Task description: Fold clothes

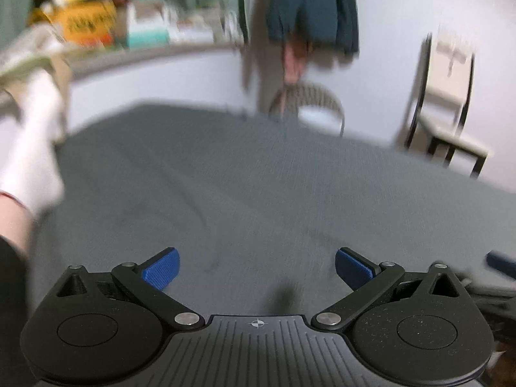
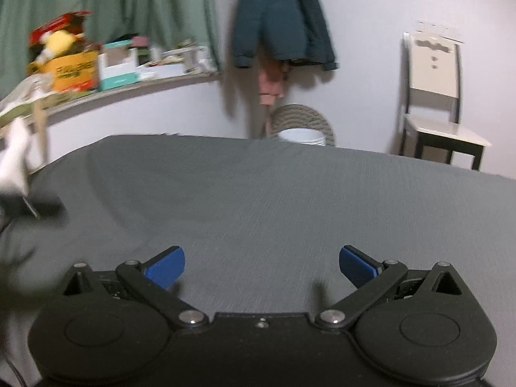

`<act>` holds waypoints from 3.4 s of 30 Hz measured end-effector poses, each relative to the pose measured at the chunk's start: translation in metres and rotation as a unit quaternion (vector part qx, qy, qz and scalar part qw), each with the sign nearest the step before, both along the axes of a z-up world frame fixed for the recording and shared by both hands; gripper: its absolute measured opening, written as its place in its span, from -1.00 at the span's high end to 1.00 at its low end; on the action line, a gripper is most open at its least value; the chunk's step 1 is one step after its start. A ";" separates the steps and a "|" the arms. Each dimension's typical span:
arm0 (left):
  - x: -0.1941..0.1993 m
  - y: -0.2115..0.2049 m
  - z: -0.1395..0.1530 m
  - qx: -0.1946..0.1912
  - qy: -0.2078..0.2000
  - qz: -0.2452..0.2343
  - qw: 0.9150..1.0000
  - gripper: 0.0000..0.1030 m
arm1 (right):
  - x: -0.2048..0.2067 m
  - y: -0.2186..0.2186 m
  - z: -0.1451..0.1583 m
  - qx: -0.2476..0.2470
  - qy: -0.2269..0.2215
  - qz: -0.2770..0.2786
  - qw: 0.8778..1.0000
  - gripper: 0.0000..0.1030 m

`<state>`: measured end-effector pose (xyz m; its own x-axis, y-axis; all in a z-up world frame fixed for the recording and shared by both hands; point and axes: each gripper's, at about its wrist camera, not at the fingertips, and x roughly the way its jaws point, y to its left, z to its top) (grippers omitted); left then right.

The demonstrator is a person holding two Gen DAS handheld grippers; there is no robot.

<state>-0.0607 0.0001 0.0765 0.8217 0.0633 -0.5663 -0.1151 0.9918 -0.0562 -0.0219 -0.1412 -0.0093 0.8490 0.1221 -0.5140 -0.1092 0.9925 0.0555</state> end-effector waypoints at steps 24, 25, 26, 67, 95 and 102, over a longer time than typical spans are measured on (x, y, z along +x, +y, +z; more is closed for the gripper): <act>-0.573 0.144 0.353 0.246 -0.042 0.355 0.901 -1.00 | -0.107 -0.059 0.034 0.010 -0.035 0.149 0.988 -1.00; -0.591 0.149 0.352 0.261 -0.023 0.378 0.888 -1.00 | -0.107 -0.063 0.033 0.019 -0.029 0.144 0.989 -1.00; -0.609 0.154 0.351 0.273 -0.006 0.399 0.875 -1.00 | -0.106 -0.066 0.031 0.027 -0.023 0.138 0.990 -1.00; -0.997 0.241 0.243 0.016 -0.122 0.789 0.603 0.83 | -0.099 -0.091 0.005 0.055 0.078 0.100 0.990 -1.00; -0.441 0.057 0.525 0.209 -0.269 0.080 0.937 1.00 | -0.099 -0.113 0.007 0.109 0.083 0.092 0.986 -1.00; -0.424 0.055 0.449 0.184 -0.112 0.118 0.969 0.39 | -0.087 -0.115 -0.004 0.140 0.129 0.078 0.979 -1.00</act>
<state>-0.4845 0.0551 0.5259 0.8600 0.4278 -0.2781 -0.3662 0.8971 0.2474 -0.1092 -0.2566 -0.0133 0.6553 0.4070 -0.6363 -0.2047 0.9066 0.3690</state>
